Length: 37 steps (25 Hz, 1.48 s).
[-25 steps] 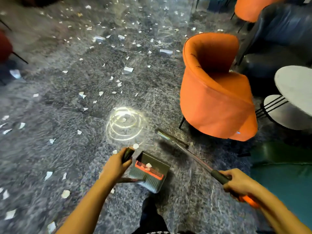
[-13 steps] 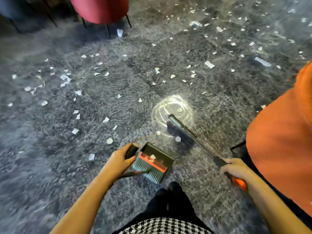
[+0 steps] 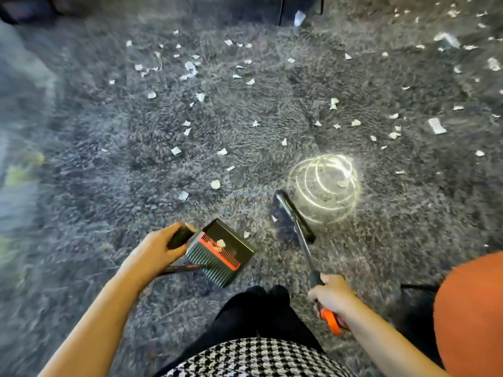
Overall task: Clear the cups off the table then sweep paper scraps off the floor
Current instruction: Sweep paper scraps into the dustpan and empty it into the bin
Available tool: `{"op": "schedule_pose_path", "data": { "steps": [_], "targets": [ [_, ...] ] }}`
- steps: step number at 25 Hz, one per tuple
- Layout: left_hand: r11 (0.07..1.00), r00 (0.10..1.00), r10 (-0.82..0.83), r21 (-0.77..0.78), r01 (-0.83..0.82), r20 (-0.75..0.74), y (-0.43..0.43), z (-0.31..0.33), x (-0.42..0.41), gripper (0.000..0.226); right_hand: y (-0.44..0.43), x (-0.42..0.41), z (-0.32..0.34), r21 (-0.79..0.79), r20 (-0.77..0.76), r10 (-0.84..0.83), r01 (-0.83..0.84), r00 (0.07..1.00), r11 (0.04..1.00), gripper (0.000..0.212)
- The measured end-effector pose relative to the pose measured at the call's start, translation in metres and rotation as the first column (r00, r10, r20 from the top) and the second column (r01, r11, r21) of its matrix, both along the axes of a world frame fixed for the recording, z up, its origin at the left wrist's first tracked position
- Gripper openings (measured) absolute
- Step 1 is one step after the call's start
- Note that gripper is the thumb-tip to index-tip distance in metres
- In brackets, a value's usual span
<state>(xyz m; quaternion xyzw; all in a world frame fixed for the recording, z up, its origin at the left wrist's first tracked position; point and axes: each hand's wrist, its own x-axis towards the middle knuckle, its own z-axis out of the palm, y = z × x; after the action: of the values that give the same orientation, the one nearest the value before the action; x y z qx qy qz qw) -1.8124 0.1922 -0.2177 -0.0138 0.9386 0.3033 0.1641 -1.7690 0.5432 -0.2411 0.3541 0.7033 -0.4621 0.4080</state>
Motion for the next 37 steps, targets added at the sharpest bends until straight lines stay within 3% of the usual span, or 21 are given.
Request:
{"op": "schedule_pose_path", "data": {
  "steps": [4,6,10,13,18,22,26,30,33,37],
  "targets": [
    [0.992,0.992,0.122,-0.044,-0.121,0.015,-0.016,-0.003,0.029,0.039,-0.021,-0.009,0.007,-0.117,-0.013,0.006,-0.008,1.000,0.993,0.020],
    [0.982,0.984,0.176,-0.069,-0.175,0.019,-0.021,-0.002,0.042,0.027,-0.031,-0.012,0.011,-0.185,-0.002,-0.006,0.005,1.000,0.983,0.021],
    [0.941,0.946,0.321,-0.122,-0.314,0.038,-0.028,-0.003,0.068,0.021,-0.042,-0.022,0.014,-0.276,0.051,-0.097,0.107,0.994,0.955,0.043],
    [0.914,0.922,0.385,-0.147,-0.378,0.023,-0.033,-0.009,0.082,0.021,-0.044,-0.019,0.014,-0.282,0.041,-0.067,0.076,0.997,0.956,0.062],
    [0.889,0.897,0.438,-0.174,-0.424,0.053,-0.043,-0.020,0.090,0.022,-0.042,-0.007,0.017,-0.180,-0.041,0.093,-0.099,0.995,0.979,0.058],
    [0.897,0.900,0.432,-0.133,-0.421,0.064,-0.055,-0.027,0.086,0.010,-0.050,-0.009,0.010,-0.004,-0.117,0.250,-0.252,0.961,0.968,0.053],
    [0.917,0.914,0.396,-0.093,-0.389,0.084,-0.071,-0.033,0.074,0.017,-0.069,-0.023,-0.014,0.176,-0.156,0.365,-0.338,0.918,0.925,0.044],
    [0.951,0.946,0.308,-0.042,-0.305,0.098,-0.087,-0.039,0.055,0.015,-0.097,-0.011,-0.043,0.231,-0.104,0.448,-0.417,0.888,0.879,0.039],
    [0.962,0.956,0.272,-0.001,-0.274,0.104,-0.098,-0.042,0.043,0.016,-0.107,0.015,-0.050,0.235,-0.007,0.600,-0.582,0.800,0.779,0.048],
    [0.982,0.972,0.191,-0.032,-0.189,0.138,-0.114,-0.047,0.039,0.015,-0.113,0.049,-0.033,0.190,0.064,0.639,-0.638,0.767,0.746,0.066]
  ]
}}
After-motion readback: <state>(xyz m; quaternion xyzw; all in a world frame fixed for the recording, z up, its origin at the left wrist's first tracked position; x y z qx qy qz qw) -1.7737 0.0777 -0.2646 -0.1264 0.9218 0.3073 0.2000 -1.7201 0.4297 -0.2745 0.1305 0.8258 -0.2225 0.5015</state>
